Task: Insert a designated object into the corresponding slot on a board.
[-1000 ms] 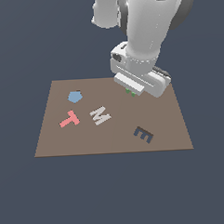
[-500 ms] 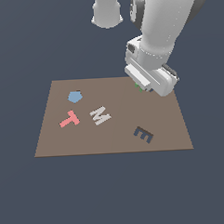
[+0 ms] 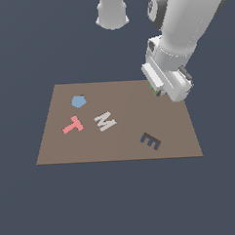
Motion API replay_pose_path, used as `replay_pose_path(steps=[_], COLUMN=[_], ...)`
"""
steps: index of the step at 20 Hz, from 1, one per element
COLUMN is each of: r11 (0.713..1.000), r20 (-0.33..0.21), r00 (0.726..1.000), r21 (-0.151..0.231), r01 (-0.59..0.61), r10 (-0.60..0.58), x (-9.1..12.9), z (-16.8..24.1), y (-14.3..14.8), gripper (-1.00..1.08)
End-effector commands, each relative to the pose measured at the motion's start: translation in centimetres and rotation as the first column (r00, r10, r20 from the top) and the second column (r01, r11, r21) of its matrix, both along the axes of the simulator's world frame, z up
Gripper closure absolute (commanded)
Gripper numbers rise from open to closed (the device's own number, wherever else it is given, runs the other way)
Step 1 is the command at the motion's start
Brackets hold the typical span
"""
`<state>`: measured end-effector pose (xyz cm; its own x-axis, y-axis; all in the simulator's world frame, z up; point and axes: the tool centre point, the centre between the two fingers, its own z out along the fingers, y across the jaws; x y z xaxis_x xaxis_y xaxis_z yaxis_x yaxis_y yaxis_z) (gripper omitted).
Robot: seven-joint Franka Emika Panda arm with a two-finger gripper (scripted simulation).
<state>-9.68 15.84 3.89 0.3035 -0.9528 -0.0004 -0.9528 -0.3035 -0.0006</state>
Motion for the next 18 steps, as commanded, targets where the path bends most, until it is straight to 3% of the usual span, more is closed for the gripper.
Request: replay_pose_path(steps=[1, 9, 18], r11=[0.999, 0.991, 0.990], r20=[0.000, 0.000, 0.000], r00=[0.999, 0.991, 0.990], r21=[0.000, 0.000, 0.000], r01=[0.045, 0.132, 0.140], r10=[-0.045, -0.132, -0.140], x=[0.1, 0.4, 0.4], z=[0.1, 0.1, 0.1], y=[0.6, 1.7, 1.8], gripper=[1.08, 1.08, 1.08])
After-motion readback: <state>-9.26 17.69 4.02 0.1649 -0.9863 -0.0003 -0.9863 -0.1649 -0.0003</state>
